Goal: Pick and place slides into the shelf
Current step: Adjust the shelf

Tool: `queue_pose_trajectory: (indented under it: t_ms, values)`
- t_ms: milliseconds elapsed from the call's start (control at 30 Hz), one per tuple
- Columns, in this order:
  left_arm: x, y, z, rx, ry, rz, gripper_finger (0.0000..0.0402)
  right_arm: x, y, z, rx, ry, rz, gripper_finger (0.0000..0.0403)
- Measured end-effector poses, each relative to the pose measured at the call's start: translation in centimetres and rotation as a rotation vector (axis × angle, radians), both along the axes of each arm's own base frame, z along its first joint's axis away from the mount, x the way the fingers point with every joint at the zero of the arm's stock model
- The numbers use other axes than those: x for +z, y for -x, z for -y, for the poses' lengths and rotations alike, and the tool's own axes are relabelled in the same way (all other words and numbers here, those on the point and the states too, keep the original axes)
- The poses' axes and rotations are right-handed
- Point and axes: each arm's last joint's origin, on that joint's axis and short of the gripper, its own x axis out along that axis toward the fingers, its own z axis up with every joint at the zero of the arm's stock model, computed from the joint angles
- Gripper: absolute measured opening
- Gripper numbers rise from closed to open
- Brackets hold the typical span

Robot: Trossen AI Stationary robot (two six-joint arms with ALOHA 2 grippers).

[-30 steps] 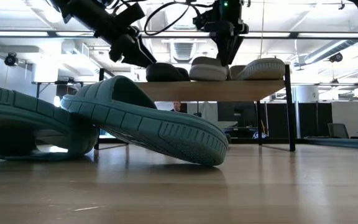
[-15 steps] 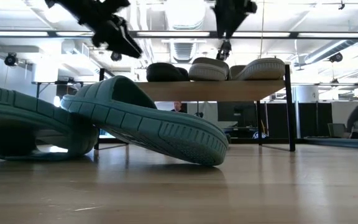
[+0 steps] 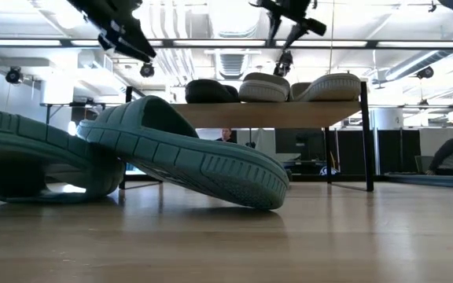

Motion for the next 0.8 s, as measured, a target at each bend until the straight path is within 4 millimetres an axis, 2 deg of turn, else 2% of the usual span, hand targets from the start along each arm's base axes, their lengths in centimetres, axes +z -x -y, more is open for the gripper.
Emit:
queue_pose_trajectory:
  t_ms: [100, 233, 367, 467, 633, 800]
  values:
    - [-0.3, 0.1, -2.5, 0.006, 0.076, 0.010, 0.0228, -0.9, 0.5, 1.6, -0.078, -0.036, -0.006, 0.0187]
    - [-1.4, -0.1, -6.5, 0.037, 0.192, 0.021, 0.0228, -2.9, -0.2, 3.0, -0.066, -0.145, -0.008, 0.0187]
    - [-2.1, -0.3, -10.7, 0.053, 0.362, 0.104, 0.0228, -4.2, -0.9, 3.7, -0.072, -0.160, -0.044, 0.0187]
    - [-2.5, -0.6, -13.6, 0.086, 0.420, 0.161, 0.0228, -5.3, -0.8, 5.3, -0.096, -0.159, -0.094, 0.0187]
    - [-3.7, -1.7, -17.7, 0.145, 0.483, 0.159, 0.0228, -7.2, 1.0, 8.8, -0.190, -0.222, -0.149, 0.0187]
    - [-6.0, -3.0, -20.5, 0.151, 0.599, 0.163, 0.0228, -8.9, 4.1, 12.2, -0.258, -0.313, -0.198, 0.0187]
